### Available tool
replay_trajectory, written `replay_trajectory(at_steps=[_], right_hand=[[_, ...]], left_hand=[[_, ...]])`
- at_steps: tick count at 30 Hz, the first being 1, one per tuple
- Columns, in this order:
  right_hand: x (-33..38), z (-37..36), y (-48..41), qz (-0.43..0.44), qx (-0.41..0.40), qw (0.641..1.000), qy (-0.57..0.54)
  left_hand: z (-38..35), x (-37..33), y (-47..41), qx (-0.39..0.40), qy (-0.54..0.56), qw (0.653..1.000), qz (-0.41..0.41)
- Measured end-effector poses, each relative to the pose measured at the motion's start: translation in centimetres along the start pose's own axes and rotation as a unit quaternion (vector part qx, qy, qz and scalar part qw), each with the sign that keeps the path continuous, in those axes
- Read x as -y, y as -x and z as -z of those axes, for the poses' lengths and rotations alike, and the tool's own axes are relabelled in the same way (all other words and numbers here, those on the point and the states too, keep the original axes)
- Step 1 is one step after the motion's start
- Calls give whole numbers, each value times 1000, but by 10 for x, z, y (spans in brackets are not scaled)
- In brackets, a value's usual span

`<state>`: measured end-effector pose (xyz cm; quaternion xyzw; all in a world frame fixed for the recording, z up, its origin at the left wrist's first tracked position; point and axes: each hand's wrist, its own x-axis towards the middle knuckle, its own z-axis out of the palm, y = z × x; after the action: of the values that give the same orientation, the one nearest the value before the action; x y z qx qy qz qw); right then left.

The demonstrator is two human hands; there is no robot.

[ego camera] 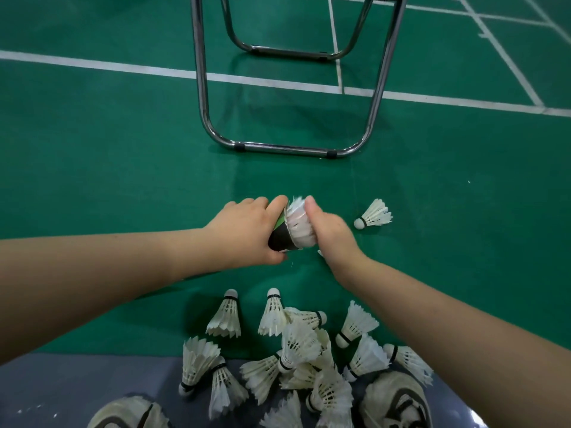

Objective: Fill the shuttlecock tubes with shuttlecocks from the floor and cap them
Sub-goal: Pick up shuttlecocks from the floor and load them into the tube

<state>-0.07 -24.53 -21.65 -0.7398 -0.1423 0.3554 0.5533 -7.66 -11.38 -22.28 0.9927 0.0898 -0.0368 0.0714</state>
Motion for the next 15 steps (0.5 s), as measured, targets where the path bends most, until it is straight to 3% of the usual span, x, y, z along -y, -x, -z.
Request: replay_trajectory(at_steps=[2, 5, 7, 11, 15], right_hand=[[3, -3, -2, -66, 106, 992, 3], [1, -1, -12, -61, 255, 963, 52], [-1, -4, -17, -74, 306, 947, 61], [-13, -13, -19, -108, 345, 925, 121], [-15, -23, -19, -13, 260, 961, 91]], left_hand=[[2, 2, 1, 0, 6, 1000, 5], [5, 3, 4, 0, 17, 1000, 2], [5, 0, 7, 1, -2, 1000, -24], [-1, -2, 15, 14, -56, 996, -74], [-1, 9, 15, 27, -11, 999, -24]])
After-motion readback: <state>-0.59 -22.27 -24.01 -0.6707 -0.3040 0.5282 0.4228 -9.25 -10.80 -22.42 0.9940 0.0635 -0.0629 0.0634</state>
